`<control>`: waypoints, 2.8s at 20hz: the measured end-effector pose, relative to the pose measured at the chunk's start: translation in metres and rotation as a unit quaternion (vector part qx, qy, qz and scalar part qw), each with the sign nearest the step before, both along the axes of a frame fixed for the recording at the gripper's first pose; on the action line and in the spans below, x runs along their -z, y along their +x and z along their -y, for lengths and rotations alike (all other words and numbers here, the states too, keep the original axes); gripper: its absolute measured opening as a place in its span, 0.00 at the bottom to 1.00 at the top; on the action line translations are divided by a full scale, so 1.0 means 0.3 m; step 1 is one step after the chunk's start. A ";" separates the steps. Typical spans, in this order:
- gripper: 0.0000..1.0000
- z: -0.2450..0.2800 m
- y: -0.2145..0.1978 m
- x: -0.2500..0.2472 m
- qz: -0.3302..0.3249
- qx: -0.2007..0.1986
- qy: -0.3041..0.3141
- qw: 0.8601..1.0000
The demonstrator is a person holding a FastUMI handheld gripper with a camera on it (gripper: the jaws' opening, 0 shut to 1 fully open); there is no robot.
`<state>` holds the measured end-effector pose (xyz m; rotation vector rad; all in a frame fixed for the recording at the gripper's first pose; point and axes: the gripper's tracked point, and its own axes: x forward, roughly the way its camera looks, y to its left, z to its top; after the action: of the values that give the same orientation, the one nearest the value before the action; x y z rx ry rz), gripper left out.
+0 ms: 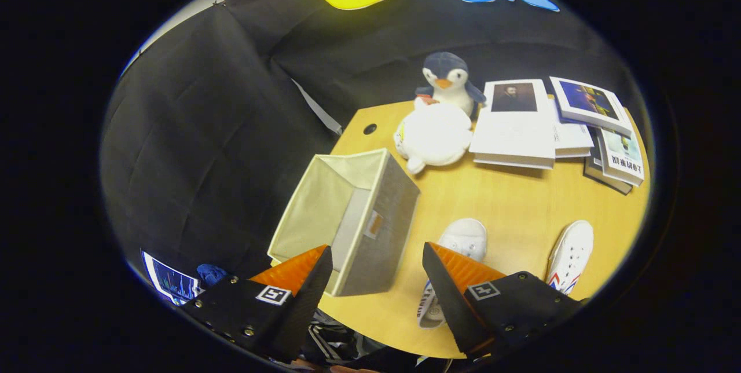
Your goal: Open the storage box then place both shoes into the box .Put the left shoe in first, then the right shoe, with the right side of both shoes facing outward in a uniform manner.
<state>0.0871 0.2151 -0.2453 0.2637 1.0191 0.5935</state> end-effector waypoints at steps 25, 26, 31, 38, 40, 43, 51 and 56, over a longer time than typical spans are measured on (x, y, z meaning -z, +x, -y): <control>0.82 0.225 -0.119 0.603 -0.156 0.001 -0.149 0.976; 0.74 0.217 -0.115 0.623 -0.159 0.001 -0.149 0.976; 0.08 0.204 -0.122 0.587 -0.197 0.042 -0.130 0.971; 0.07 0.177 -0.170 0.501 -0.253 0.030 -0.086 0.963; 0.07 0.188 -0.173 0.471 -0.250 0.026 -0.086 0.964; 0.07 0.191 -0.186 0.402 -0.261 0.026 -0.067 0.963; 0.07 0.173 -0.161 0.105 -0.231 0.019 -0.021 0.972; 0.07 0.080 -0.098 -0.083 -0.188 -0.006 -0.006 0.982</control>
<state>0.0576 0.1912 -0.2204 0.3674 1.3886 0.5586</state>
